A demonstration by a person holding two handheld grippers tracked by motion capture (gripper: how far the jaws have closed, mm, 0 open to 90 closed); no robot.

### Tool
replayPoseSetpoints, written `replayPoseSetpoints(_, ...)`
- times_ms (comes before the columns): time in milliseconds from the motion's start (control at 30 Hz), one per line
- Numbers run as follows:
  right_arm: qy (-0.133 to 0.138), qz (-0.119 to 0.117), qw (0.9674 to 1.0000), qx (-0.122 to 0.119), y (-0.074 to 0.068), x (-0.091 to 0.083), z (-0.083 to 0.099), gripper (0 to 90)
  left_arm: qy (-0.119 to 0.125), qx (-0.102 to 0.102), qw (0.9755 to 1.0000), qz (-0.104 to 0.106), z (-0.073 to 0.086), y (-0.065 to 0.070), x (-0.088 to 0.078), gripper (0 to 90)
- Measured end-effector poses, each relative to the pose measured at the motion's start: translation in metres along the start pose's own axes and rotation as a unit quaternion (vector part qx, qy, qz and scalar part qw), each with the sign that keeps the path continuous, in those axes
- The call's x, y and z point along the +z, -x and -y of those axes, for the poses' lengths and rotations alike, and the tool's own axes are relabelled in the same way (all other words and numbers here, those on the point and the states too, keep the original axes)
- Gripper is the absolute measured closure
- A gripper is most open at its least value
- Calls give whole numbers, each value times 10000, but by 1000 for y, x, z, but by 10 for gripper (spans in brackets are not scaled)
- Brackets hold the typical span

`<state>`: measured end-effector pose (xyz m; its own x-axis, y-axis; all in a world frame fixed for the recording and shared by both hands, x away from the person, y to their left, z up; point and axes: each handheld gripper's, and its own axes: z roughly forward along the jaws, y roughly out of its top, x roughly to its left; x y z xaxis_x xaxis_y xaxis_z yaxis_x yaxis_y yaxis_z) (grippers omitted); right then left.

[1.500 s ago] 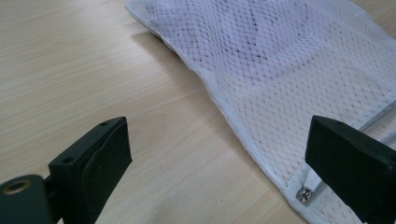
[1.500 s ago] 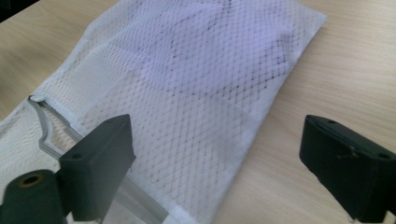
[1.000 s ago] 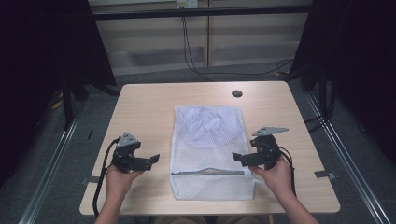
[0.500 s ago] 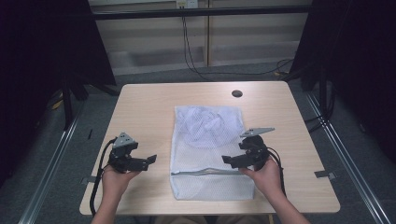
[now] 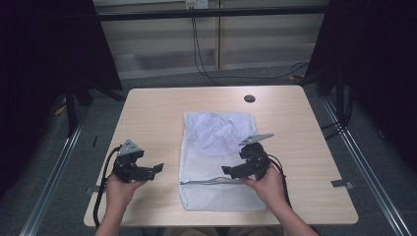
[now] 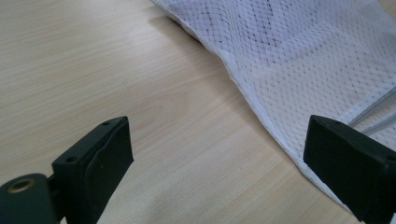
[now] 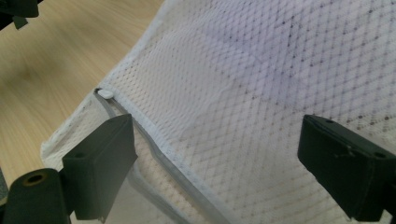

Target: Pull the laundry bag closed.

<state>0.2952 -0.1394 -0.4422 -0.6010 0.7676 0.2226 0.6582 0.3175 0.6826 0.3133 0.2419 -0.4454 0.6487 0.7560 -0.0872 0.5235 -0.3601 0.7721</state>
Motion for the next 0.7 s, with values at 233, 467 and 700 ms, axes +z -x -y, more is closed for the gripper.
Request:
replayPoseSetpoints(233,3,-50,10000,-3,-6,4,-5,115,-29,-26,10000,8,2,-1,0,82)
replayPoseSetpoints(467,-23,-81,10000,17,-13,11,-9,118,-58,42,10000,19,1,-2,0,83)
replayPoseSetpoints(700,-77,-150,9999,-11,-18,16,-12,122,-15,-17,10000,9,1,-2,0,83)
